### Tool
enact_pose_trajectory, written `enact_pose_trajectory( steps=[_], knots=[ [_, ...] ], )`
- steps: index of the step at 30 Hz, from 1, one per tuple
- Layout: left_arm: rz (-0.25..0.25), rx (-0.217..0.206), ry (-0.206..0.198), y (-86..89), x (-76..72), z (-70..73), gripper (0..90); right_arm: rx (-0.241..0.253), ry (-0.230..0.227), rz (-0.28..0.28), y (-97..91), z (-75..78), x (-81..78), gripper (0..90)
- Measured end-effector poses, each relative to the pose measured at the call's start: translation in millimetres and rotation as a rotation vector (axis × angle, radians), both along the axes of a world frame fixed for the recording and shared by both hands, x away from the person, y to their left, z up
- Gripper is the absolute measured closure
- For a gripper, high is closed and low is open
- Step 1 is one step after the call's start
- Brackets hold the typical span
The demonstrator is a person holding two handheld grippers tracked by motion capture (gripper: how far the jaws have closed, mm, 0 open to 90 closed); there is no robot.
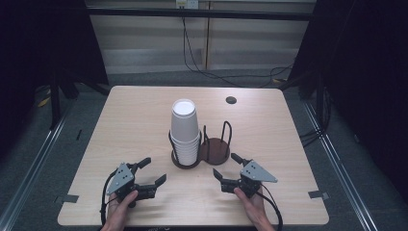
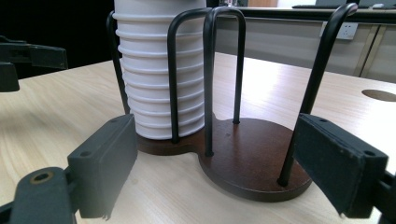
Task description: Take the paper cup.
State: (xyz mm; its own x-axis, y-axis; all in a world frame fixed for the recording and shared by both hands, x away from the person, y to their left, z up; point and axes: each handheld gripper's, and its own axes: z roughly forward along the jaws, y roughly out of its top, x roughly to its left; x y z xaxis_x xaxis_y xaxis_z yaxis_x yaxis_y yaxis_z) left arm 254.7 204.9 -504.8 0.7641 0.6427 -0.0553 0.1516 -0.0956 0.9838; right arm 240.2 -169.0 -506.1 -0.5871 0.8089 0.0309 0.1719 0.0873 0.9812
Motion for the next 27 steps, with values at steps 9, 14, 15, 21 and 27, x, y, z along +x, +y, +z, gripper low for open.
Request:
enact_pose_trajectory(
  steps=[9,14,15,21,27],
  knots=[
    [-0.005,-0.017,0.011,1.4,1.2,-0.2,16.0,-0.049,0.073,-0.009,4.3,3.3,0.4,13.7],
    [-0.005,-0.021,0.015,1.5,1.1,-0.3,16.0,-0.066,0.114,0.007,6.7,5.7,0.5,15.8],
    [-0.011,-0.011,0.009,1.5,1.5,-0.1,16.0,-0.076,0.127,0.016,8.4,6.1,-0.5,15.7],
    [-0.016,-0.019,0.019,2.1,1.0,-0.1,15.9,-0.072,0.145,0.057,10.3,14.2,-3.5,18.3],
    [-0.021,0.003,0.008,2.3,0.4,0.3,15.9,-0.045,0.174,0.114,9.5,25.9,-1.8,21.9]
  ],
)
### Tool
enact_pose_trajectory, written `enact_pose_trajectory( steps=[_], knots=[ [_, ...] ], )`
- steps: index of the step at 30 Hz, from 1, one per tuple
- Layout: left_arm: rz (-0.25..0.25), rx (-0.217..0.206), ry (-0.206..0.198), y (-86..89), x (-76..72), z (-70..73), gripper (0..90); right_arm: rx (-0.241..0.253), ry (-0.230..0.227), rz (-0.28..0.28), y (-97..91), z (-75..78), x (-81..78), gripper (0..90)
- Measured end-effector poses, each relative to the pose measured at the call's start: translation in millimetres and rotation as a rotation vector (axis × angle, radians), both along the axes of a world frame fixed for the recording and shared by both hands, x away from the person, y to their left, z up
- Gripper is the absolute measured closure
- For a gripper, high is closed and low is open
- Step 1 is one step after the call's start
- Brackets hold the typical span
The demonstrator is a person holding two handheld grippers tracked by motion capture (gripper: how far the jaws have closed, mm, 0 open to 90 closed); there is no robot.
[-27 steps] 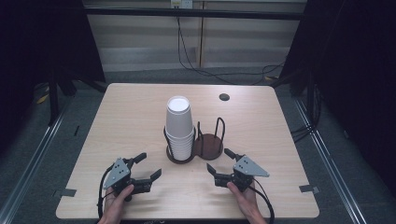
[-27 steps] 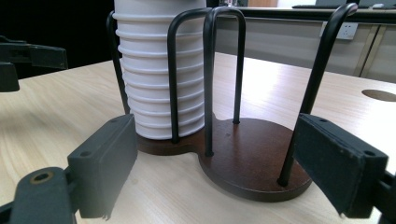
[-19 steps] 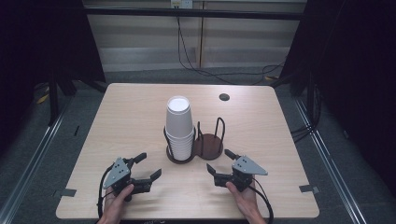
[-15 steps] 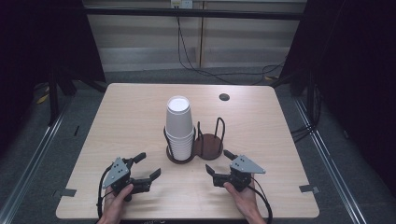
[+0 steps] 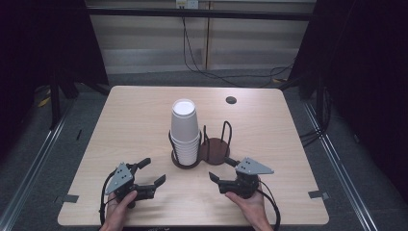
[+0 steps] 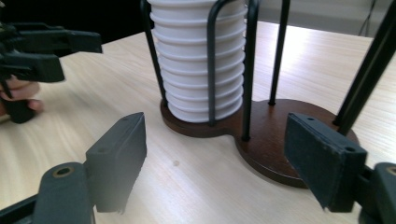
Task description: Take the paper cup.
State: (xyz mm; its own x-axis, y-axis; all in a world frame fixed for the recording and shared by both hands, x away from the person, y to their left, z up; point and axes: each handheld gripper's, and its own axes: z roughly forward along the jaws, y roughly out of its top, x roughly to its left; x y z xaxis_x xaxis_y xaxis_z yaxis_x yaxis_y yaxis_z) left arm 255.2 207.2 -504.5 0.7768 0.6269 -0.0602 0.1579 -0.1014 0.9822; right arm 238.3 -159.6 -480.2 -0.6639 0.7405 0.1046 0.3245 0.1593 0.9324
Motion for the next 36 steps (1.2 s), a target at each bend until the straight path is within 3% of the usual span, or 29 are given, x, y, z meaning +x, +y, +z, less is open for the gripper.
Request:
enact_pose_trajectory(
  steps=[2,4,5,8,16,19,21,24,32,33,36],
  knots=[
    [-0.005,0.004,-0.004,-0.3,0.4,0.1,15.9,-0.042,-0.002,-0.010,0.0,4.9,-1.3,26.6],
    [-0.009,0.006,-0.002,-0.6,0.6,0.1,15.9,-0.042,0.008,-0.012,-0.5,7.1,-1.2,26.6],
    [-0.011,0.011,-0.002,-1.4,0.1,0.2,15.9,-0.017,0.035,-0.006,-1.8,12.8,-0.3,25.5],
    [-0.011,0.019,-0.009,-1.7,-0.2,0.4,15.9,-0.002,0.045,0.003,-3.9,20.8,0.9,25.5],
    [-0.007,0.005,0.004,-1.9,-0.1,0.1,15.9,0.022,0.032,0.025,-6.4,39.0,6.6,29.9],
    [-0.014,0.007,0.001,-1.2,0.5,0.1,15.9,0.002,0.044,0.050,-4.0,46.0,10.1,32.6],
    [-0.012,0.014,-0.004,-1.5,0.0,0.3,15.9,-0.044,0.067,0.085,-0.5,53.6,14.0,37.3],
    [-0.018,0.022,-0.007,-2.3,0.0,0.4,15.9,-0.071,0.075,0.077,1.6,57.7,17.7,36.3],
    [-0.028,0.020,-0.005,-1.8,0.7,0.4,15.9,-0.078,0.095,0.047,0.1,65.0,25.4,33.7],
    [-0.025,0.022,-0.009,-1.8,0.7,0.4,16.0,-0.074,0.108,0.056,-0.4,67.3,27.6,38.2],
    [-0.026,0.018,0.011,-3.6,0.8,0.4,16.1,-0.080,0.141,0.081,1.4,76.3,32.9,36.1]
  ],
)
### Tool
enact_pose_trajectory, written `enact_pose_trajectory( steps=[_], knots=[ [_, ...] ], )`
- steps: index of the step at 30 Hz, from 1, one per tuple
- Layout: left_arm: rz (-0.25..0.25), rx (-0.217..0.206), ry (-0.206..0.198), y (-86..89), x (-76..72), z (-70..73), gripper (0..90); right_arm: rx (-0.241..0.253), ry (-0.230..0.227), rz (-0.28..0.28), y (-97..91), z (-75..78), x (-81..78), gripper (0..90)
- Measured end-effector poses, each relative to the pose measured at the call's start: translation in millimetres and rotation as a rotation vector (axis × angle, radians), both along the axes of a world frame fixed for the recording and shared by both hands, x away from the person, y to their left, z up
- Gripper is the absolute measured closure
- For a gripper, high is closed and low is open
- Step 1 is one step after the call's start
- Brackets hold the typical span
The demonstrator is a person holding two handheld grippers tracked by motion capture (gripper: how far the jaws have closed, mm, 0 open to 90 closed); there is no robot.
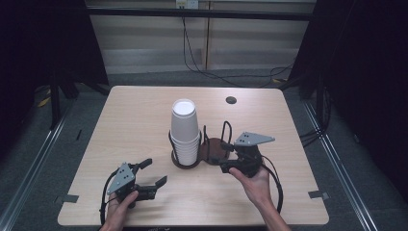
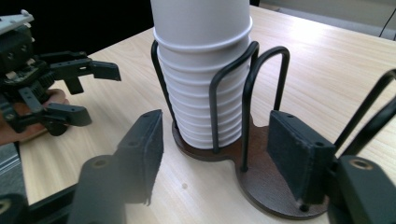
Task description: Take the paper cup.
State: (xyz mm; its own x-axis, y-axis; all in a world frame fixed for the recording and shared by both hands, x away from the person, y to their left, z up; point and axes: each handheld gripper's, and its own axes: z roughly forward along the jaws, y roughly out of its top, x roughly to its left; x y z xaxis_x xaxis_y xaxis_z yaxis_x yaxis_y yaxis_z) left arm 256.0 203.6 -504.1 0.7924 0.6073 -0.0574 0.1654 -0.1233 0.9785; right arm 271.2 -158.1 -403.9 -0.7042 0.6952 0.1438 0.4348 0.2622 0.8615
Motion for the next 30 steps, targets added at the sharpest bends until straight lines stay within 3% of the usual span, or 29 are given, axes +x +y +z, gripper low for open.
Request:
enact_pose_trajectory(
  steps=[1,5,6,11,13,16,21,26,30],
  knots=[
    [0.000,0.000,0.000,0.0,0.0,0.0,16.1,0.003,0.013,0.018,0.7,3.0,1.5,39.6],
    [-0.002,0.003,-0.008,-0.5,-0.1,0.0,16.1,0.015,0.016,0.036,1.9,13.3,4.5,32.2],
    [-0.003,0.001,0.000,-0.2,0.1,0.0,16.1,0.009,0.037,0.056,2.6,20.2,10.9,31.2],
    [-0.003,-0.002,0.000,-0.4,0.3,-0.1,16.1,-0.002,0.058,0.086,5.5,31.5,20.6,26.0],
    [-0.005,0.011,-0.005,0.0,1.0,0.2,16.1,-0.020,0.071,0.101,10.2,43.1,28.0,21.7],
    [-0.006,0.018,-0.009,0.2,0.6,0.4,16.1,-0.013,0.076,0.125,12.3,50.3,32.0,22.1],
    [-0.005,0.006,-0.002,-0.1,0.0,0.1,16.1,-0.062,0.090,0.167,25.7,68.8,41.5,18.1],
    [-0.005,0.015,-0.015,0.6,0.1,0.3,16.1,-0.083,0.114,0.207,33.1,79.8,49.8,15.2],
    [-0.009,0.010,-0.003,0.3,0.1,0.2,16.2,-0.110,0.117,0.223,39.9,91.2,55.8,15.7]
  ],
)
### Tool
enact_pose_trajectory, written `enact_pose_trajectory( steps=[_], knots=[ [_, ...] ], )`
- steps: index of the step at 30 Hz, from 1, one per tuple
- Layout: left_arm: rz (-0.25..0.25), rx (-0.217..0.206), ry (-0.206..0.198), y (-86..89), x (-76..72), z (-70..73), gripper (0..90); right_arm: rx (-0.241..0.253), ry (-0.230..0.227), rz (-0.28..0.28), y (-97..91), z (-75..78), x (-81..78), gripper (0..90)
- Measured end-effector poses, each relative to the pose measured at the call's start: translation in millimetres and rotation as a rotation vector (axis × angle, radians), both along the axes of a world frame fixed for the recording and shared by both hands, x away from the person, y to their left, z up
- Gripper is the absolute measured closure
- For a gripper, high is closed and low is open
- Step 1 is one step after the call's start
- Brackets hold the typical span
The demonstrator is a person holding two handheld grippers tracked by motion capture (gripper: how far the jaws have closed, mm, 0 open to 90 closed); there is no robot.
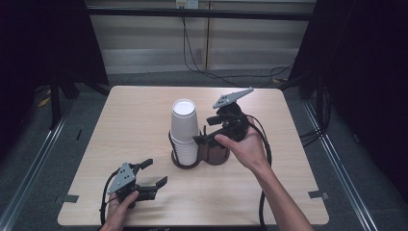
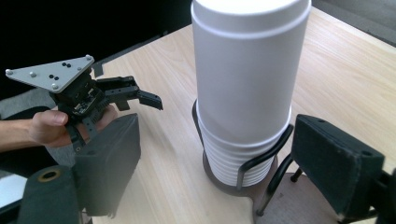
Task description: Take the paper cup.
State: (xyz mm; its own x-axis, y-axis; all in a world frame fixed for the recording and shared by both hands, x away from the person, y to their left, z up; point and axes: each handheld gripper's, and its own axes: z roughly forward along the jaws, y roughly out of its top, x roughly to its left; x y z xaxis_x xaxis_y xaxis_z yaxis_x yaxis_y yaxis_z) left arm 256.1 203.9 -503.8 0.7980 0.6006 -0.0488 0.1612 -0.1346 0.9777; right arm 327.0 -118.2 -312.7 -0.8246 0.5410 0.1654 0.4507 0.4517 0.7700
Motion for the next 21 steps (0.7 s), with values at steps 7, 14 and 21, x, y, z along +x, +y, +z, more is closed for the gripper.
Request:
enact_pose_trajectory(
  steps=[7,14,21],
  knots=[
    [0.001,0.004,-0.006,-0.2,0.0,0.0,16.2,-0.073,0.023,0.005,10.3,10.7,12.4,14.5],
    [-0.001,0.019,-0.010,0.2,0.7,0.2,16.2,-0.128,0.047,0.036,22.1,23.5,26.9,14.3],
    [0.003,0.012,-0.002,-0.2,0.2,0.3,16.2,-0.212,0.051,0.061,36.7,35.2,39.1,19.1]
  ],
)
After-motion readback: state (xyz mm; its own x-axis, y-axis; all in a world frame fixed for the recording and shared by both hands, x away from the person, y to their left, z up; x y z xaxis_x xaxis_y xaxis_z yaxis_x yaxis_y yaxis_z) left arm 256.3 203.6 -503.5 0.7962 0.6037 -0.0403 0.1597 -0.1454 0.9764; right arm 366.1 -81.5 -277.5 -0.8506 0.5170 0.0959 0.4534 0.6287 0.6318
